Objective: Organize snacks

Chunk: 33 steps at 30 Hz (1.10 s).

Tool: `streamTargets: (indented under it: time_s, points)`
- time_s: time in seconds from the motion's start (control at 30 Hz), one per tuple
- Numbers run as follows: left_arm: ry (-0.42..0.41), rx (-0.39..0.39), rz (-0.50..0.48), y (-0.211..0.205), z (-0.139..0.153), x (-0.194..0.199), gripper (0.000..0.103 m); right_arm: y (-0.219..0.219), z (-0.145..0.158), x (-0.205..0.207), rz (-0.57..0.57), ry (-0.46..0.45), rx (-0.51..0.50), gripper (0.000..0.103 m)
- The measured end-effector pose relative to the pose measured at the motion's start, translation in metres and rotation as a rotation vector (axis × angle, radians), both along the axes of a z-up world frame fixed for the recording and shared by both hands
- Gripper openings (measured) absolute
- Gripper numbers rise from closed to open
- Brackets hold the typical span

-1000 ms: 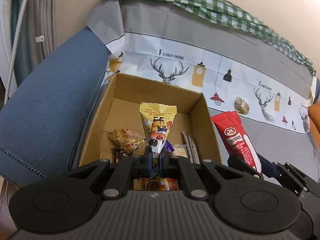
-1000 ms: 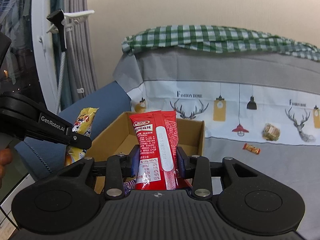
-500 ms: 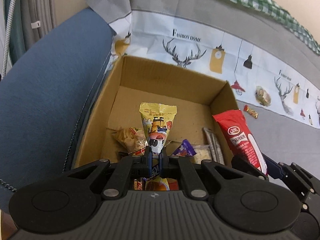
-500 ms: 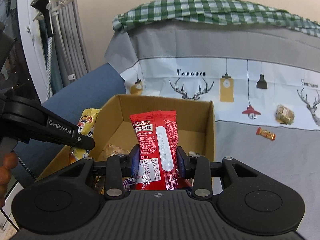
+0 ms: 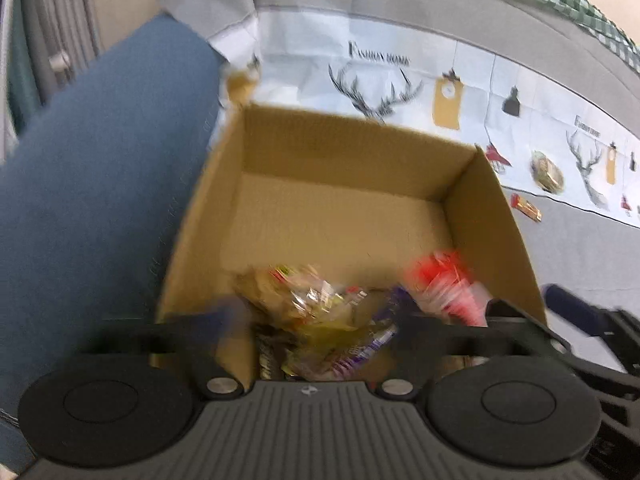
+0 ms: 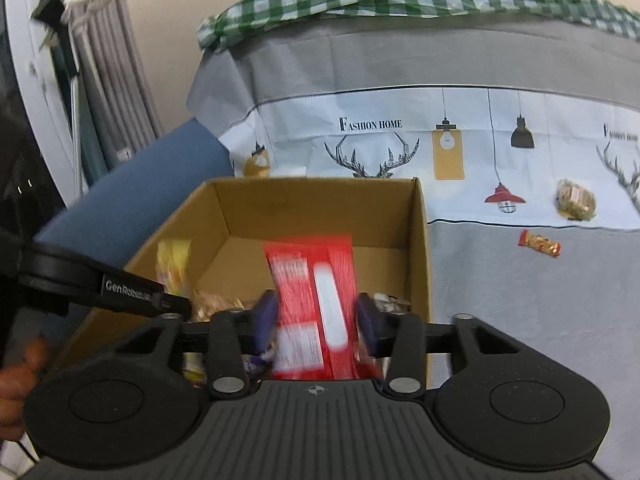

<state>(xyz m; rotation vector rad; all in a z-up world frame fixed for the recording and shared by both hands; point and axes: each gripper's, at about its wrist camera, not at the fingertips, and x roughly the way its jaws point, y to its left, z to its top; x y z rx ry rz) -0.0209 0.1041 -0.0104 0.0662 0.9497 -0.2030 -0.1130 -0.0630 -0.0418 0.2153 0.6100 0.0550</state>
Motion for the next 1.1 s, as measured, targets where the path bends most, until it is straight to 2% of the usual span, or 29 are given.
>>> streamTargets:
  time_s: [0.03, 0.07, 0.27, 0.4, 0.47, 0.7, 1.1]
  points:
    - [-0.034, 0.002, 0.004, 0.001, 0.006, -0.005, 0.103, -0.003, 0.003, 0.0, -0.003, -0.006, 0.009, 0.078]
    - [-0.055, 0.007, 0.001, 0.003, 0.012, -0.011, 0.103, -0.004, 0.006, -0.003, -0.011, -0.018, 0.01, 0.08]
    - [-0.007, 0.059, 0.02, 0.019, 0.016, -0.063, 0.103, 0.001, 0.02, -0.038, 0.025, 0.007, -0.029, 0.088]
    - [0.022, 0.048, 0.04, 0.031, 0.022, -0.109, 0.103, 0.015, 0.024, -0.077, 0.051, 0.054, -0.055, 0.092]
    - [0.004, 0.041, 0.044, 0.035, 0.029, -0.131, 0.103, 0.02, 0.03, -0.094, 0.062, 0.056, -0.06, 0.094]
    - [-0.09, -0.004, 0.037, 0.031, 0.061, -0.184, 0.103, 0.027, 0.068, -0.147, 0.048, -0.072, -0.087, 0.1]
    - [-0.186, -0.042, 0.105, 0.032, 0.087, -0.252, 0.103, 0.034, 0.099, -0.224, 0.072, -0.207, -0.172, 0.102]
